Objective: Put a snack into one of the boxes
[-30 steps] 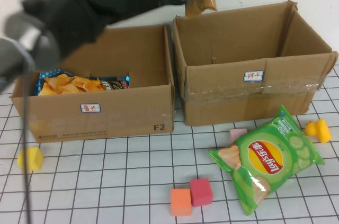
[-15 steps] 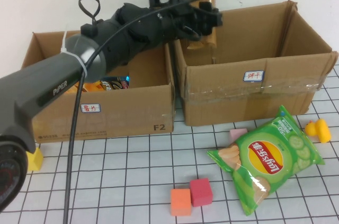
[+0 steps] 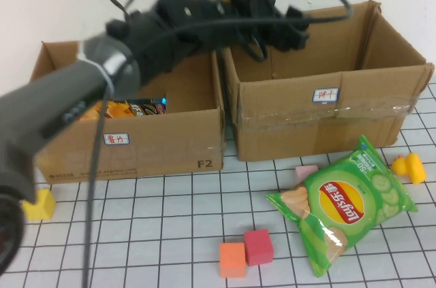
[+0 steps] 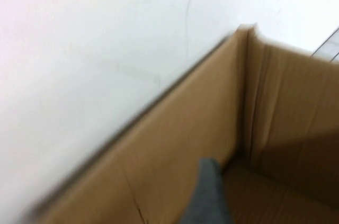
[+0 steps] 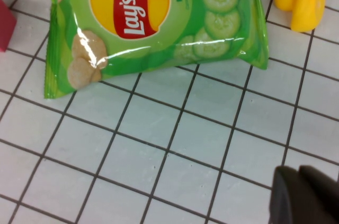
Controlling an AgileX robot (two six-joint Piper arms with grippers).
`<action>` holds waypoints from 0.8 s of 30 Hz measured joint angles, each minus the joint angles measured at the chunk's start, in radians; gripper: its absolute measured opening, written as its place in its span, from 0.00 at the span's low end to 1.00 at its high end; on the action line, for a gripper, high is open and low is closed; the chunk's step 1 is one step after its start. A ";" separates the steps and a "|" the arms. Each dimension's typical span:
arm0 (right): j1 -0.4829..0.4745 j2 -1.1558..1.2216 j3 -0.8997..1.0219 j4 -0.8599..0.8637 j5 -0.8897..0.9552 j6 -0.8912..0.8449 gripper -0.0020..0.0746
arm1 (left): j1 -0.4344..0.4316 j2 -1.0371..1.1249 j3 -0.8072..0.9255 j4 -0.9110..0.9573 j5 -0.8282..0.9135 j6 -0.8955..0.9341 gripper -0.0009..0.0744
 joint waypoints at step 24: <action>0.000 0.000 0.000 0.069 0.004 -0.064 0.02 | -0.004 -0.444 0.062 0.903 0.984 -0.751 0.01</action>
